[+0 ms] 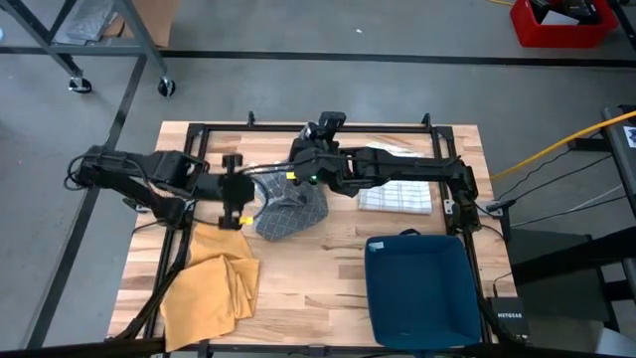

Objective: Fold towel
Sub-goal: Fold the gray towel

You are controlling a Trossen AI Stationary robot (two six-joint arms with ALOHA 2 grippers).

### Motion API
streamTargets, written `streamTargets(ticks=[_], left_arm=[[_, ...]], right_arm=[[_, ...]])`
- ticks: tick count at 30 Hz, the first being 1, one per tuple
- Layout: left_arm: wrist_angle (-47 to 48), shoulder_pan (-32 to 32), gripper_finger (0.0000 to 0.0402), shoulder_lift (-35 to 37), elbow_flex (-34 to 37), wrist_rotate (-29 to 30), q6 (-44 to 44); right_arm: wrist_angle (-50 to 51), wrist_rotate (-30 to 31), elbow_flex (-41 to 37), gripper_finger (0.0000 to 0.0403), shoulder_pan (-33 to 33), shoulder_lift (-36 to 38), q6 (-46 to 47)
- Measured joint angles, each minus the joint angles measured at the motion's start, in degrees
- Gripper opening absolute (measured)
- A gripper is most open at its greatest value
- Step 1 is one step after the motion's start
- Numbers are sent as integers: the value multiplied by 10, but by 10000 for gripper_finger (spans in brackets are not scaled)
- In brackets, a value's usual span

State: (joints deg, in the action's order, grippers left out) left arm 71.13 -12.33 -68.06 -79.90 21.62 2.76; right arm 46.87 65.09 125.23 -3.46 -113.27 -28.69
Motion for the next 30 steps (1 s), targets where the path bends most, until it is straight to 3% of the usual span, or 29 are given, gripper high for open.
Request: streamTargets(ticks=[9, 14, 18, 20, 23, 27, 30], left_arm=[[-73, -84, 117, -35, 1, -38, -7], [-149, -107, 117, -47, 1, -55, -71], [-203, -114, 117, -51, 1, -46, -105], [-185, -117, 117, -47, 1, -43, -91], [-108, -117, 117, -38, 1, -1, -49], [12, -115, 117, -30, 1, 76, 44], [110, -116, 117, -16, 1, 107, 137]], right_arm=[[-20, -6, 0, 1, 37, 4, 30], [-45, -58, 2, 1, 69, 96, 45], [-52, -70, 6, 1, 90, 102, 63], [-36, -100, -1, 1, 92, 89, 90], [-4, -194, -4, 1, 85, 74, 141], [41, -337, 4, 1, 76, 132, 234], [92, -398, 3, 1, 62, 140, 296]])
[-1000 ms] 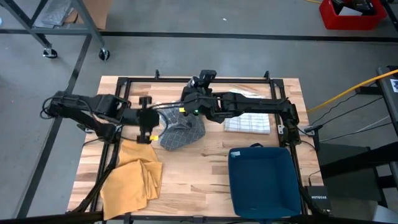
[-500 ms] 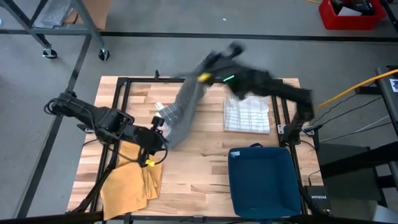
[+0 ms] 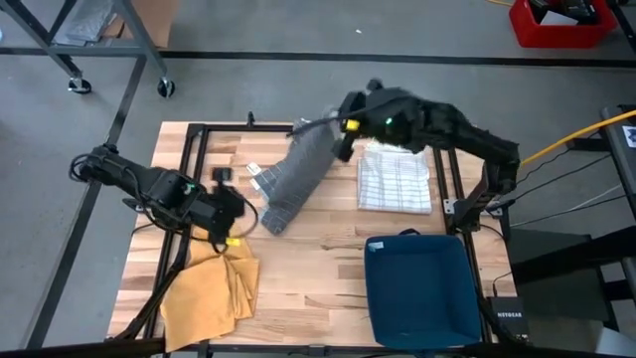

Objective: Fold towel
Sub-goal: Fold the gray towel

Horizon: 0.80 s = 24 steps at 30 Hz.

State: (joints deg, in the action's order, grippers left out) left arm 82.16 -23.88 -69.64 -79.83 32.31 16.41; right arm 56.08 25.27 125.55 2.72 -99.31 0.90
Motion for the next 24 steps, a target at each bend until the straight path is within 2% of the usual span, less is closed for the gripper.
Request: streamTargets(ticks=[3, 5, 8, 10, 15, 19, 24], left_arm=[[80, -1, 117, 22, 0, 34, 109], [73, -2, 117, 45, 6, 64, 163], [37, -3, 117, 89, 27, 99, 209], [27, -3, 117, 110, 46, 107, 231], [-1, -3, 117, 138, 105, 107, 315], [-76, -3, 117, 140, 168, 95, 283], [-326, -3, 117, 133, 275, 68, 123]], right_arm=[[53, -59, -6, 1, -23, -7, 54], [79, -112, -6, 1, -38, -4, 84], [102, -217, -1, 1, -58, 6, 116], [112, -263, -2, 1, -77, 0, 130], [117, -278, -5, 1, -125, -7, 144], [116, -304, -2, 1, -158, -4, 145], [117, -311, -4, 1, -198, -10, 145]])
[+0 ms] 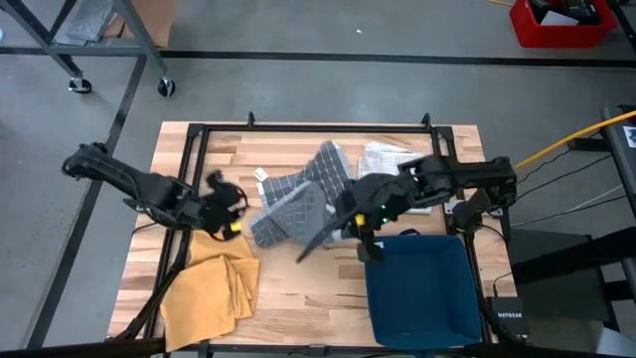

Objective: Fold towel
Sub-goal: Fold the gray towel

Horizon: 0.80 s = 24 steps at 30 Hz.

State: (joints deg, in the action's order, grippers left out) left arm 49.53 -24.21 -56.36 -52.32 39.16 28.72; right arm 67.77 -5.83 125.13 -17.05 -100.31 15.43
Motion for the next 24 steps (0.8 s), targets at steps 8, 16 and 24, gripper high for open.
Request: streamTargets(ticks=[8, 16, 24], left_arm=[[-234, 30, 117, -28, 138, -129, 5], [-349, 82, 117, -34, 235, -192, 120], [-521, 137, 117, -34, 281, -327, 137]], right_arm=[[5, -8, 0, 1, -56, -2, 0], [0, -7, 0, 3, -75, -2, 0], [0, -50, -21, 2, -79, -2, 26]])
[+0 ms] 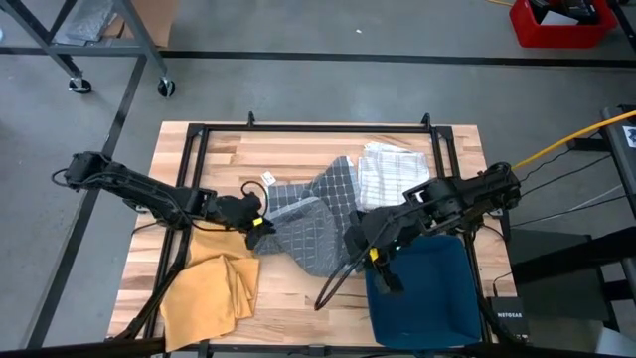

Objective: Fold towel
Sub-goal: Fold the gray towel

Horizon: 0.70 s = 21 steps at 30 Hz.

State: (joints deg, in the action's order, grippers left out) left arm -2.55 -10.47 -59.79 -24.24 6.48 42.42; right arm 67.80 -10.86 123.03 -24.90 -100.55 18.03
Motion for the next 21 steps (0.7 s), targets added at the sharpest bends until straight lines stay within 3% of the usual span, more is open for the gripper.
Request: streamTargets(ticks=[7, 11, 14, 18, 21], left_arm=[[-10, 4, 117, 0, 0, -119, 18], [-13, -14, 117, 0, 0, -148, 20], [-18, -21, 117, 0, 0, -133, -10], [-34, -17, 117, -5, 0, -39, -44], [-55, 9, 117, -25, 0, -12, -73]], right_arm=[[-1, -8, -89, 3, -30, 0, 15], [-2, -7, -141, 2, -38, 0, 22], [-3, -8, -177, 3, -40, -1, 37], [-4, -8, -223, 3, -40, -1, 54], [-6, -8, -248, 4, -40, -1, 59]])
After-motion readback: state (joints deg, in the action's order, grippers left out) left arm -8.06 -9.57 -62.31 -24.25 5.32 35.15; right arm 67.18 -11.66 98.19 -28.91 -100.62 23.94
